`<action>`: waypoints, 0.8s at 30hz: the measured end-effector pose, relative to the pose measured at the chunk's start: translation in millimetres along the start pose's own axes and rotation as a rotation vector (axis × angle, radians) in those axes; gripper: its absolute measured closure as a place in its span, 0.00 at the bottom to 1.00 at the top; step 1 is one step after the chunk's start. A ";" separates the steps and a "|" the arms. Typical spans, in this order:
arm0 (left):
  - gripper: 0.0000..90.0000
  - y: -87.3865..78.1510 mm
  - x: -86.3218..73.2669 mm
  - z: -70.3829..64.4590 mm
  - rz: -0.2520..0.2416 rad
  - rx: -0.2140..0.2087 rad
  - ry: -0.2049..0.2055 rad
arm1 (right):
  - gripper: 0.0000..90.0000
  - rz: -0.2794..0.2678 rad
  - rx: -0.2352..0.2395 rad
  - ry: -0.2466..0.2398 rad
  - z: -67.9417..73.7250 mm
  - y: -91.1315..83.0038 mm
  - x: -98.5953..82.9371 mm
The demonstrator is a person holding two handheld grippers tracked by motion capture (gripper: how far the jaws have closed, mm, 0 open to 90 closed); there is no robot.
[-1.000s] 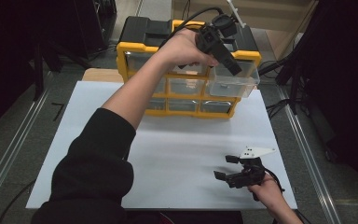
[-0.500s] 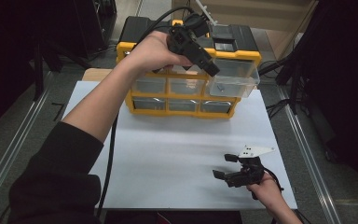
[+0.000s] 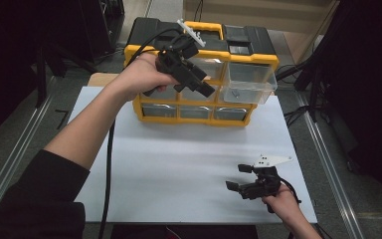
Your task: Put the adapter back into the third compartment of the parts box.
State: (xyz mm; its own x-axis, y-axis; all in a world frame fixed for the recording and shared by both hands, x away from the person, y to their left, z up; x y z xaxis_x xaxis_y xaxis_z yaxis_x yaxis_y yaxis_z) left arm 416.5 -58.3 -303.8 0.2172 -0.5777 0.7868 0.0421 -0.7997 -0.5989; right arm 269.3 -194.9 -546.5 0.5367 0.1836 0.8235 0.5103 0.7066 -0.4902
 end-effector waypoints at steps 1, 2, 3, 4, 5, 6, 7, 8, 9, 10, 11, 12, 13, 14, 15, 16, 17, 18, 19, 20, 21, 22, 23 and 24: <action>0.34 0.1 -2.5 -0.1 -0.005 0.005 0.004 | 0.14 -0.001 -0.002 -0.001 -0.4 -0.1 0.1; 0.34 0.2 -5.2 -0.8 -0.008 0.003 0.003 | 0.14 -0.004 -0.002 0.000 -0.7 -0.2 0.3; 0.34 0.5 -7.8 -1.3 -0.012 0.001 -0.001 | 0.14 -0.003 -0.003 0.003 -1.1 -0.5 0.4; 0.34 0.8 -11.1 -1.6 -0.015 -0.001 -0.003 | 0.14 -0.002 -0.004 0.002 -1.5 -0.4 0.2; 0.34 1.3 -13.1 -1.8 -0.017 -0.002 -0.007 | 0.14 0.000 -0.006 0.001 -1.8 -0.5 -0.1; 0.34 1.7 -16.2 -2.5 -0.022 -0.013 -0.008 | 0.14 -0.001 -0.004 0.002 -1.5 -0.4 -0.1; 0.34 1.8 -18.6 -3.3 -0.028 -0.021 -0.010 | 0.14 -0.001 -0.004 0.004 -1.2 -0.3 -0.3; 0.34 2.1 -20.4 -3.4 -0.032 -0.022 -0.014 | 0.14 0.001 -0.005 0.004 -1.2 -0.5 -0.5; 0.34 2.4 -23.8 -2.8 -0.033 -0.019 -0.019 | 0.14 0.001 -0.006 0.004 -1.2 -0.5 -0.6; 0.34 2.5 -26.9 -2.0 -0.030 -0.012 -0.017 | 0.14 0.003 -0.006 0.001 -1.5 -0.7 -1.0; 0.34 2.7 -29.8 -1.5 -0.031 -0.004 -0.018 | 0.14 0.003 -0.007 0.004 -1.5 -0.7 -1.0; 0.34 2.8 -32.1 -0.4 -0.037 0.007 -0.021 | 0.14 0.003 -0.008 0.004 -1.7 -0.8 -1.0; 0.34 2.8 -33.8 0.3 -0.040 0.011 -0.027 | 0.14 0.003 -0.009 0.004 -1.9 -0.8 -1.1; 0.34 2.7 -36.0 1.2 -0.045 0.020 -0.032 | 0.14 0.004 -0.009 0.004 -2.0 -0.8 -1.3; 0.34 2.4 -38.6 2.1 -0.051 0.024 -0.032 | 0.14 0.005 -0.010 0.003 -2.2 -0.9 -1.4; 0.34 2.4 -40.6 3.0 -0.059 0.035 -0.036 | 0.14 0.005 -0.009 0.003 -2.0 -0.8 -1.5; 0.34 2.5 -43.0 4.0 -0.060 0.041 -0.039 | 0.14 0.005 -0.009 0.003 -2.0 -0.8 -1.5; 0.34 2.6 -45.7 4.8 -0.059 0.050 -0.041 | 0.14 0.005 -0.009 0.003 -2.0 -0.8 -1.5; 0.34 3.0 -48.5 5.4 -0.060 0.055 -0.035 | 0.14 0.005 -0.010 0.003 -2.0 -0.7 -1.5; 0.34 3.2 -50.8 5.2 -0.056 0.055 -0.034 | 0.14 0.008 -0.010 0.003 -2.0 -0.7 -1.6; 0.34 4.1 -54.7 5.0 -0.051 0.052 -0.037 | 0.14 0.006 -0.009 0.002 -2.1 -0.5 -1.6; 0.34 5.0 -56.6 4.9 -0.055 0.052 -0.042 | 0.14 0.006 -0.007 0.002 -1.9 -0.4 -1.5; 0.34 6.2 -60.0 4.7 -0.059 0.048 -0.049 | 0.14 0.006 -0.007 0.002 -1.9 -0.4 -1.6; 0.34 7.1 -62.7 4.7 -0.055 0.046 -0.055 | 0.14 0.006 -0.007 0.002 -2.0 -0.4 -1.7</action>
State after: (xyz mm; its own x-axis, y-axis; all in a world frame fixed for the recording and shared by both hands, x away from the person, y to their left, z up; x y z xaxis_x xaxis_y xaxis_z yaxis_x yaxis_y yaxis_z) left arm 407.8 -27.0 -358.2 0.2661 -0.5226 0.8100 0.0996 -0.8209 -0.5624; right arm 269.6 -196.8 -548.3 0.5411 0.1871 0.8199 0.5118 0.7003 -0.4976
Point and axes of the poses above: each handheld gripper's, and its own axes: y roughly forward along the jaws, x roughly out of its top, z roughly to its left, the point moved 10 cm from there along y, roughly forward along the jaws, and after that the axes turned 9 degrees about -z, right-handed, at the moved point
